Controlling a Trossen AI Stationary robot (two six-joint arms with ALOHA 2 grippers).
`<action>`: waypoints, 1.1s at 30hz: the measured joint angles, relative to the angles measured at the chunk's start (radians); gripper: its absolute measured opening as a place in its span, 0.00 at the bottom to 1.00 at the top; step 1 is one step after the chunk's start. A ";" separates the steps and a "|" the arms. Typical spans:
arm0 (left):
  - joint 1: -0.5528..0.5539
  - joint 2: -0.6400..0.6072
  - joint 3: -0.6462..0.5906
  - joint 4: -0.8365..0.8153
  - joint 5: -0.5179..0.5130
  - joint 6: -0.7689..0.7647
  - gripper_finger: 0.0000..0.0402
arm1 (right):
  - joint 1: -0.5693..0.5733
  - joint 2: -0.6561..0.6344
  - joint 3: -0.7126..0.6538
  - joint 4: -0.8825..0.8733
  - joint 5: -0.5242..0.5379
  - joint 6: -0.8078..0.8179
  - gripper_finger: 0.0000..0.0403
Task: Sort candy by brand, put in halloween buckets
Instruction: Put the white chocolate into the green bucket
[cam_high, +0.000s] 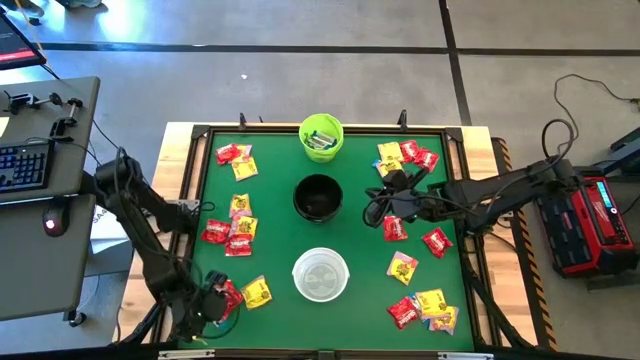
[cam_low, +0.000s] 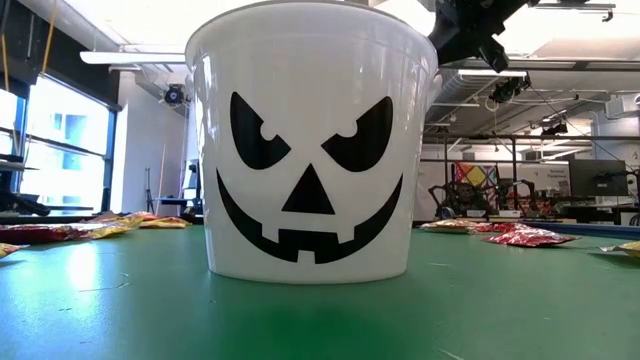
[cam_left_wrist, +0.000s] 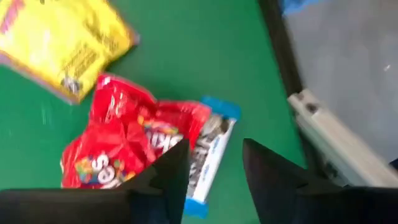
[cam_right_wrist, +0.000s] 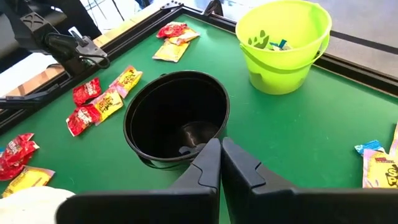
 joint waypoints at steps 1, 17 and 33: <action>0.000 0.010 0.000 -0.013 0.015 0.000 0.37 | 0.000 0.000 0.000 0.000 0.000 -0.007 0.00; -0.065 0.139 0.000 -0.105 0.033 0.087 0.45 | 0.000 0.000 0.000 -0.014 0.002 -0.010 0.00; -0.065 0.231 0.004 -0.122 0.081 0.030 0.42 | 0.000 0.001 0.000 -0.011 0.009 -0.003 0.00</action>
